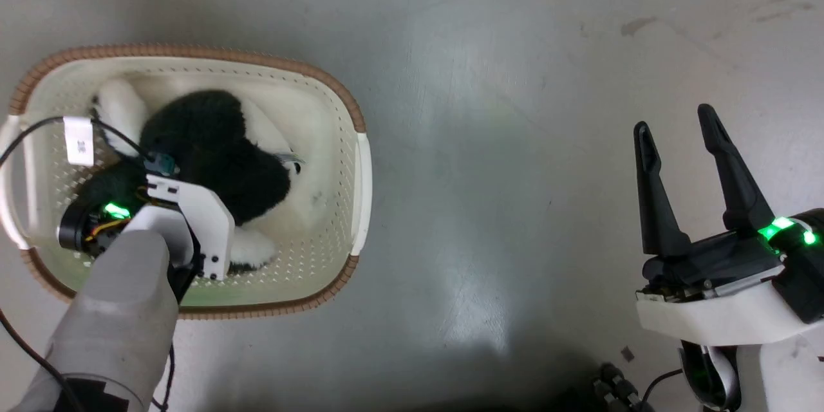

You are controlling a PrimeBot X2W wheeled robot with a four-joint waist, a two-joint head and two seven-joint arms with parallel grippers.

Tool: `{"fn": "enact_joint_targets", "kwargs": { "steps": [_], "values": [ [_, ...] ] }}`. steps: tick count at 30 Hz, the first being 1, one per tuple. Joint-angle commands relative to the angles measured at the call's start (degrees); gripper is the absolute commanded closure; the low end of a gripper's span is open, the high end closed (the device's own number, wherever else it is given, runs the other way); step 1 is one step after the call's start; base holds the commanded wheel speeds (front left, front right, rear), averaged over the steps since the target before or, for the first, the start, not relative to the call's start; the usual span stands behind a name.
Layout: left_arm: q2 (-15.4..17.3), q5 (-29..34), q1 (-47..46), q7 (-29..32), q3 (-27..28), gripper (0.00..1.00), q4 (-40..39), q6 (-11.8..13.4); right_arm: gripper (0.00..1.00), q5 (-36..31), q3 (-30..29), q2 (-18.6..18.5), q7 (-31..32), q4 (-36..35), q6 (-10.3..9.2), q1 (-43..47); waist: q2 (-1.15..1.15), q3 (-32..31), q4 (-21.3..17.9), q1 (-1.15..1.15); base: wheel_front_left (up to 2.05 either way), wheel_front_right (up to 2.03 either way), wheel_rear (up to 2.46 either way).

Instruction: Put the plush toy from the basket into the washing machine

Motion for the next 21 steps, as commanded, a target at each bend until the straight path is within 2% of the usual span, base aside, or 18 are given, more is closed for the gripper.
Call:
{"fn": "enact_joint_targets", "kwargs": {
  "steps": [1,21],
  "values": [
    [0.0,-0.5,1.0,-0.6,-0.1,1.00,0.4,0.1,0.00,0.1,0.1,0.0,-0.3,0.3,-0.05,-0.9,0.00,-1.5,0.2,0.00,0.00,0.00,0.00],
    [-2.9,-8.2,13.8,-12.5,-1.1,1.00,-1.7,0.1,0.00,-2.8,-1.7,0.0,-0.3,4.9,-0.05,2.7,0.00,-22.3,3.4,0.00,0.00,0.00,0.00]
  ]
}}
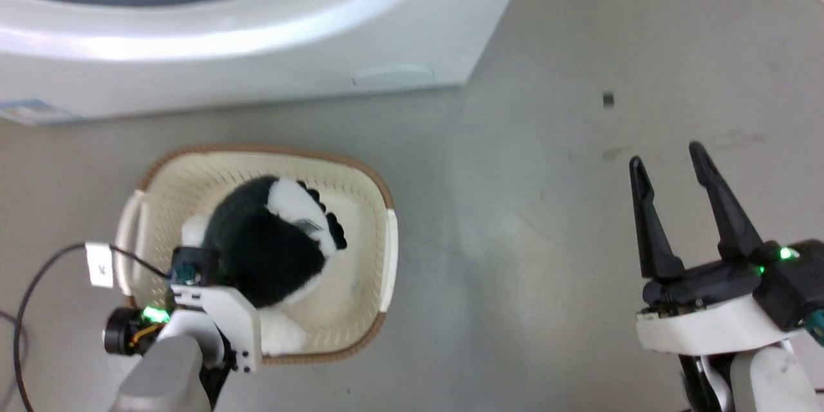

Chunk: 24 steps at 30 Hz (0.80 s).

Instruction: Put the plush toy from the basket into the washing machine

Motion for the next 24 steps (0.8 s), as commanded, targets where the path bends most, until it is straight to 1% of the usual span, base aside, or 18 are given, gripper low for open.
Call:
{"fn": "enact_joint_targets", "kwargs": {
  "steps": [1,3,6,7,17,21,24],
  "values": [
    [-0.2,-0.6,1.5,-0.7,-0.1,1.00,-1.4,0.1,0.00,-0.5,-0.4,0.0,-0.3,0.3,-0.05,1.2,0.00,-5.2,1.4,0.00,0.00,0.00,0.00],
    [-0.3,-1.0,3.2,-1.0,-0.1,1.00,-3.1,0.1,0.00,-0.6,-0.6,0.0,-0.3,0.6,-0.05,2.2,0.00,-7.3,1.9,0.00,0.00,0.00,0.00],
    [-0.2,-0.9,6.2,-1.1,1.1,1.00,-8.9,0.5,0.00,-1.0,-0.8,0.0,-0.3,0.9,-0.05,3.6,0.00,-10.2,2.7,0.00,0.00,0.00,0.00],
    [-0.2,-0.9,6.2,-1.1,1.1,1.00,-8.9,0.5,0.00,-1.0,-0.8,0.0,-0.3,0.9,-0.05,3.6,0.00,-10.2,2.7,0.00,0.00,0.00,0.00],
    [-0.5,2.3,18.7,-1.1,6.9,1.00,-30.4,3.4,0.00,-1.5,-0.6,0.0,-0.3,1.5,-0.05,7.5,0.00,-18.5,4.5,0.00,0.00,0.00,0.00],
    [-1.2,3.6,22.3,-1.1,10.5,1.00,-39.8,3.9,0.00,-1.5,-0.5,0.0,-0.3,1.5,-0.05,8.6,0.00,-20.5,4.8,0.00,0.00,0.00,0.00],
    [-1.7,4.7,24.1,-1.1,13.2,1.00,-46.3,3.8,0.00,-1.5,-0.5,0.0,-0.3,1.5,-0.05,9.1,0.00,-21.3,4.8,0.00,0.00,0.00,0.00]
  ]
}}
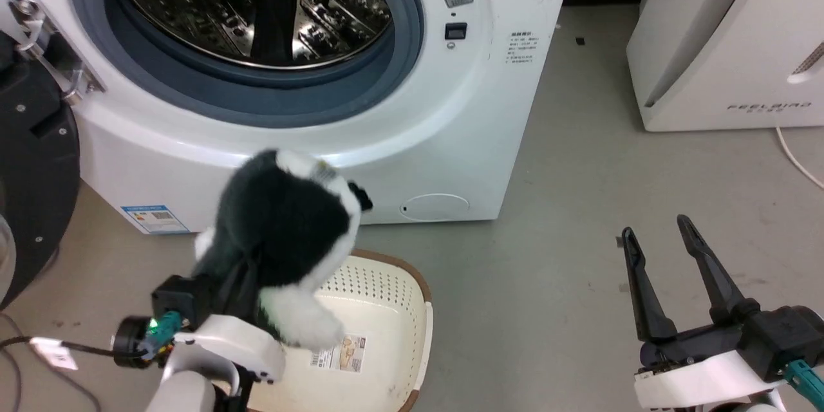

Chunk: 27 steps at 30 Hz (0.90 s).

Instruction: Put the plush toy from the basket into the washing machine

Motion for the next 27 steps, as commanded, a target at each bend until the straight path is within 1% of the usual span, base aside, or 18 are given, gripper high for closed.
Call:
{"fn": "enact_joint_targets", "kwargs": {
  "steps": [1,6,9,12,15,20,27],
  "values": [
    [-0.2,0.6,0.3,-0.3,0.8,1.00,-1.9,0.0,0.00,-0.2,0.1,0.0,-0.3,0.0,-0.05,0.8,0.00,-0.4,0.0,0.01,0.00,0.00,0.00],
    [-1.0,2.4,1.2,-0.3,3.5,1.00,-10.9,-0.2,0.00,-0.2,0.6,0.0,-0.3,-0.5,-0.05,1.4,0.00,-0.4,-0.8,0.01,0.00,0.00,0.00],
    [-0.4,3.2,0.1,-0.3,4.7,1.00,-14.5,-0.4,0.00,-0.2,0.6,0.0,-0.3,-1.1,-0.05,1.1,0.00,1.1,-1.8,0.01,0.00,0.00,0.00],
    [0.7,3.2,-2.8,-0.3,5.9,1.00,-16.1,-0.6,0.00,0.2,0.6,0.0,-0.3,-1.8,-0.05,0.3,0.00,3.5,-3.0,0.01,0.00,0.00,0.00],
    [2.3,3.1,-7.2,-0.1,6.7,1.00,-16.4,-0.8,0.00,0.6,1.0,0.0,-0.3,-2.7,-0.05,-0.8,0.00,6.3,-4.3,0.01,0.00,0.00,0.00],
    [5.6,2.8,-16.7,3.0,7.9,1.00,-15.3,-1.2,0.00,1.7,1.1,0.0,-0.3,-4.0,-0.05,-2.7,0.00,12.3,-6.4,0.01,0.00,0.00,0.00],
    [11.4,2.3,-32.4,8.1,8.5,1.00,-8.7,-2.2,0.00,3.3,1.7,0.0,-0.3,-6.2,-0.05,-5.4,0.00,21.5,-9.6,0.01,0.00,0.00,0.00]
  ]
}}
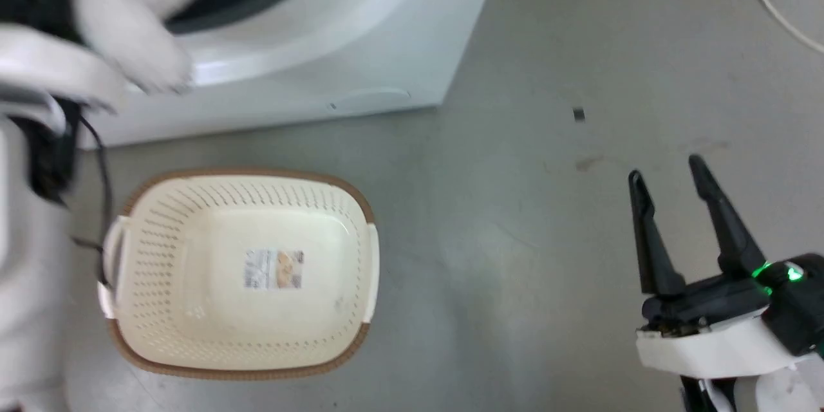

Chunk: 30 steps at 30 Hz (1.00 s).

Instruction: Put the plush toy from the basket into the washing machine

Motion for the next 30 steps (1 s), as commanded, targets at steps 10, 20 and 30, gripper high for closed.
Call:
{"fn": "enact_joint_targets", "kwargs": {
  "steps": [10,20,30],
  "values": [
    [7.9,3.6,-27.4,3.8,-3.8,1.00,11.6,-1.2,0.00,2.8,1.1,0.0,-0.3,-2.6,-0.05,-4.3,0.00,14.0,-5.9,-0.01,0.00,0.00,0.00],
    [9.5,5.7,-44.5,6.2,-10.3,1.00,26.6,-1.6,0.00,4.4,2.5,0.0,-0.3,-3.1,-0.05,-5.7,0.00,19.4,-8.1,-0.01,0.00,0.00,0.00],
    [9.5,-3.4,-45.5,12.9,-21.7,1.00,35.1,-1.6,0.00,4.7,2.3,0.0,-0.3,-3.0,-0.05,-6.7,0.00,20.6,-7.4,-0.01,0.00,0.00,0.00]
  ]
}}
